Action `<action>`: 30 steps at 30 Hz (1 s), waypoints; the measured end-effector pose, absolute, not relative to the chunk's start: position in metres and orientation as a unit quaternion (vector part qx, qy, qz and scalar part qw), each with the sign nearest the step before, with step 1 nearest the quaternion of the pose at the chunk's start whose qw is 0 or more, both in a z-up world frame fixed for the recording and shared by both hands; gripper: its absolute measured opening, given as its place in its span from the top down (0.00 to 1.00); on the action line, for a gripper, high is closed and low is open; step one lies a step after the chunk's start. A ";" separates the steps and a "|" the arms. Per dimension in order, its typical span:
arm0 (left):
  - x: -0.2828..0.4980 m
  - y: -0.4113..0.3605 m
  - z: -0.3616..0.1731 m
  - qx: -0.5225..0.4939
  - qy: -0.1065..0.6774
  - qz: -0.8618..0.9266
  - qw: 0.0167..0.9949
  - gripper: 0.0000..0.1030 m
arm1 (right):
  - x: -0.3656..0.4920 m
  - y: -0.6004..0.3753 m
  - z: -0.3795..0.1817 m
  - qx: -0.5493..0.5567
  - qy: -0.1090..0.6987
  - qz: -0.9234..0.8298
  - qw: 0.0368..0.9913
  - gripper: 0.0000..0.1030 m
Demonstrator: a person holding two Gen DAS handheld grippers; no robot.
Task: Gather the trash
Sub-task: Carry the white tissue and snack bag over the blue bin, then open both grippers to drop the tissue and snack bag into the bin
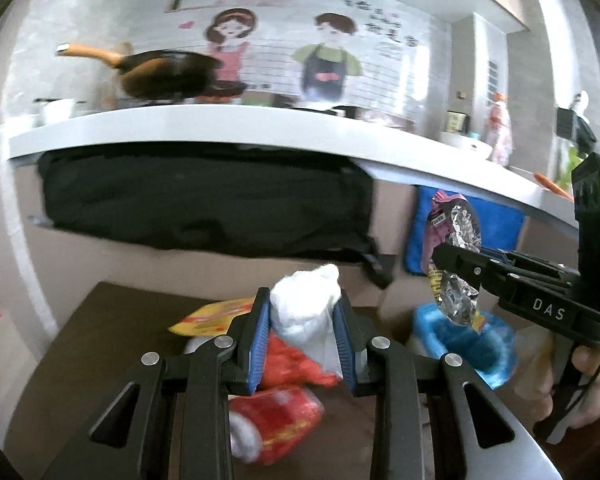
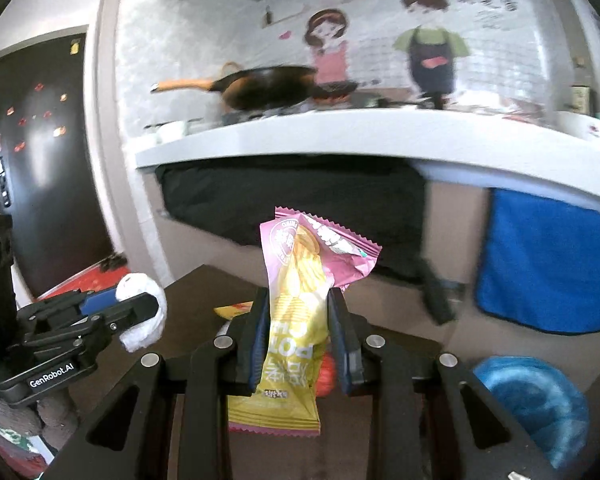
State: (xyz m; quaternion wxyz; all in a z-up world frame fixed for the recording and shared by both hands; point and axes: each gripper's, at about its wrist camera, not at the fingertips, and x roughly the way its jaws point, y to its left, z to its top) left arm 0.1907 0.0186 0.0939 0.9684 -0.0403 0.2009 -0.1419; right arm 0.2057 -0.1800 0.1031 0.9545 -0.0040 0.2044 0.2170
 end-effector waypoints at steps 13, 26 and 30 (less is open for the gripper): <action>0.234 -0.130 0.074 -0.033 0.229 -0.258 0.938 0.70 | 0.191 -0.332 0.091 0.043 0.197 0.099 0.974 0.75; 0.297 -0.230 0.027 -0.018 0.298 -0.312 0.902 0.70 | 0.226 -0.426 0.024 0.081 0.240 0.039 0.967 0.75; 0.312 -0.251 0.006 -0.010 0.319 -0.315 0.894 0.70 | 0.235 -0.440 0.004 0.097 0.255 0.034 0.961 0.75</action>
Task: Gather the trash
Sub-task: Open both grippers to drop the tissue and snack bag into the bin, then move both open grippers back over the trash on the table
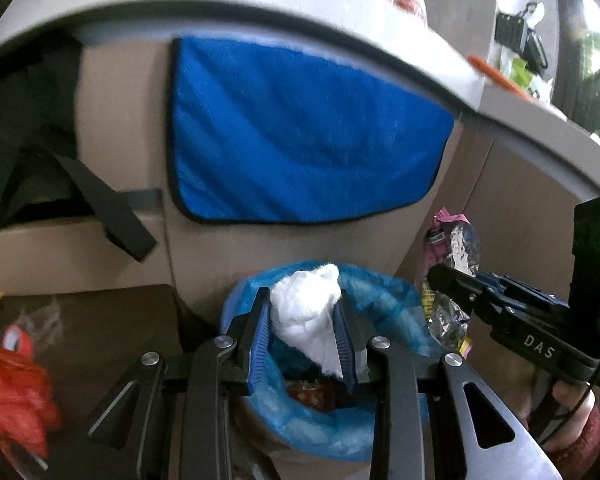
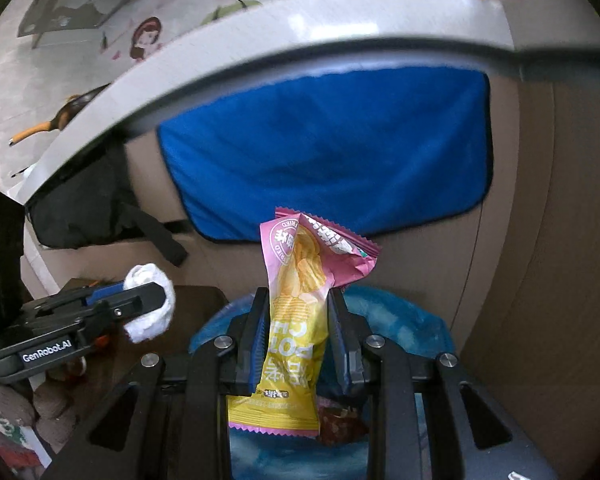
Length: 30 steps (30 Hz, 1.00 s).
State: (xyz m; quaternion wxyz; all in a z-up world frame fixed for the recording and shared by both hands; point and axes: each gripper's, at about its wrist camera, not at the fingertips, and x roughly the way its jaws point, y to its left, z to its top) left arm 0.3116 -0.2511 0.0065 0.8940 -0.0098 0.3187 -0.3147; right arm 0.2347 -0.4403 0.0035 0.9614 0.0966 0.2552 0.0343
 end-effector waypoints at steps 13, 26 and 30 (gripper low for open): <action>0.350 -0.273 -0.038 -0.037 0.373 -0.339 0.863 0.49 | 0.259 -0.462 -0.035 0.129 0.283 0.029 0.950 0.64; 0.342 -0.217 -0.005 -0.075 0.344 -0.301 0.886 0.31 | 0.245 -0.464 -0.029 0.158 0.267 0.013 0.951 0.37; 0.321 -0.185 0.014 -0.060 0.321 -0.276 0.904 0.31 | 0.236 -0.450 -0.016 0.147 0.259 0.018 0.955 0.37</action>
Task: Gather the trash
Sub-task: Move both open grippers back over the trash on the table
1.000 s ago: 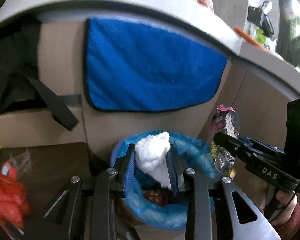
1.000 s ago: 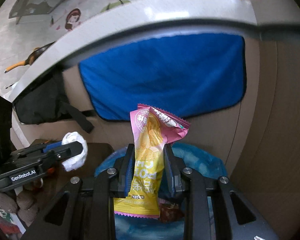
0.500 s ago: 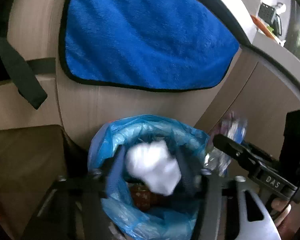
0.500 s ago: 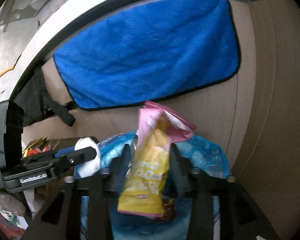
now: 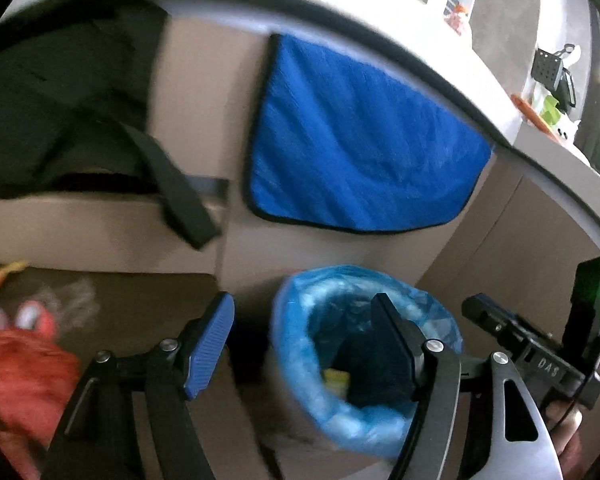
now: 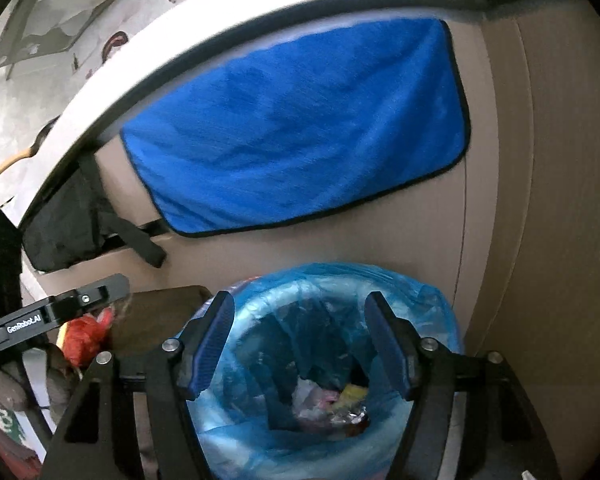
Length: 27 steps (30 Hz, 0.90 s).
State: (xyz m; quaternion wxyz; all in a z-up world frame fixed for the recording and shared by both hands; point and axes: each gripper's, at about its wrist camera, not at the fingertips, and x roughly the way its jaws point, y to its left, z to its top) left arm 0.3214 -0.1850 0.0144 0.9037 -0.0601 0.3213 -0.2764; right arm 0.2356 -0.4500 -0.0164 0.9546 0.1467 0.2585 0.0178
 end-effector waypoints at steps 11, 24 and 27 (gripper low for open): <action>0.255 -0.049 0.055 -0.022 0.247 -0.178 0.952 0.31 | 0.219 -0.355 0.021 0.062 0.240 0.065 0.967 0.34; 0.212 0.098 0.027 -0.067 0.256 -0.054 0.963 0.31 | 0.227 -0.220 0.015 -0.005 0.272 0.156 0.949 0.30; 0.204 0.112 0.009 -0.074 0.273 -0.046 0.958 0.31 | 0.230 -0.191 0.006 -0.010 0.288 0.183 0.940 0.30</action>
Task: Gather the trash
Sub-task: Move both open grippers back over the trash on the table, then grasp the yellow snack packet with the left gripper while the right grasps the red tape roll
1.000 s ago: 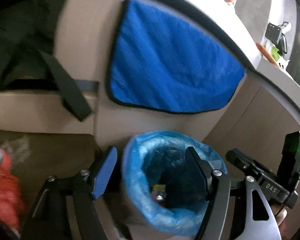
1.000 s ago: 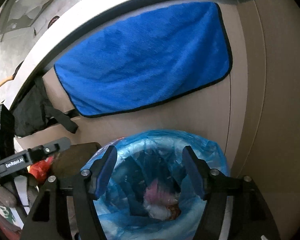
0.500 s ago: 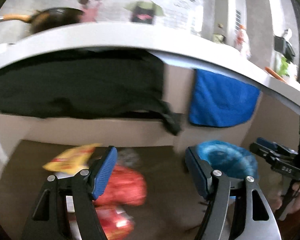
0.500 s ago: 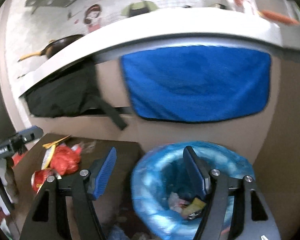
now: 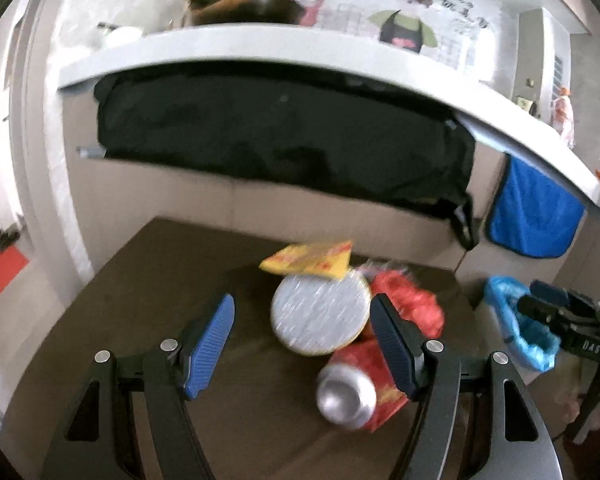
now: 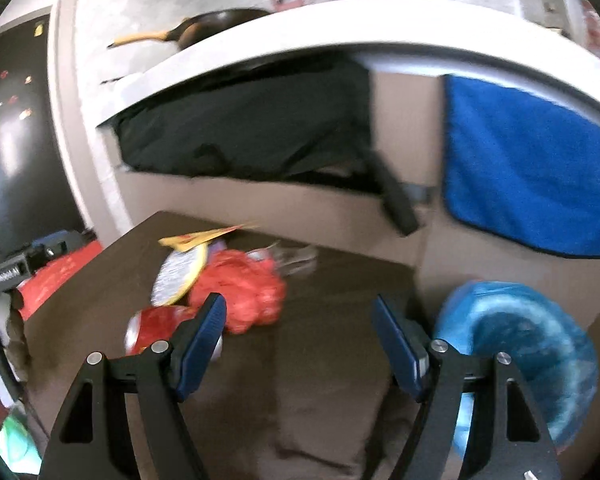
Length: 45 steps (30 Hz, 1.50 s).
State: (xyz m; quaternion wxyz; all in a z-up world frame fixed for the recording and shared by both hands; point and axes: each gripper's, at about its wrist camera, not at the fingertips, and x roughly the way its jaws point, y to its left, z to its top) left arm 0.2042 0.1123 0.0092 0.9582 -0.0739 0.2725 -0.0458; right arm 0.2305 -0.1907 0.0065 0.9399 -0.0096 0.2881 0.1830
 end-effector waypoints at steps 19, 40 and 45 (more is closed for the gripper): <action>0.253 0.140 -0.022 -0.087 0.308 -0.085 0.943 0.31 | 0.388 -0.135 -0.045 -0.001 0.376 0.185 0.908 0.30; 0.334 0.148 -0.044 -0.148 0.352 -0.111 0.917 0.31 | 0.398 -0.121 -0.063 -0.016 0.395 0.232 0.889 0.92; 0.377 0.160 -0.063 -0.228 0.379 -0.101 0.891 0.31 | 0.390 -0.140 -0.054 -0.010 0.379 0.219 0.899 0.92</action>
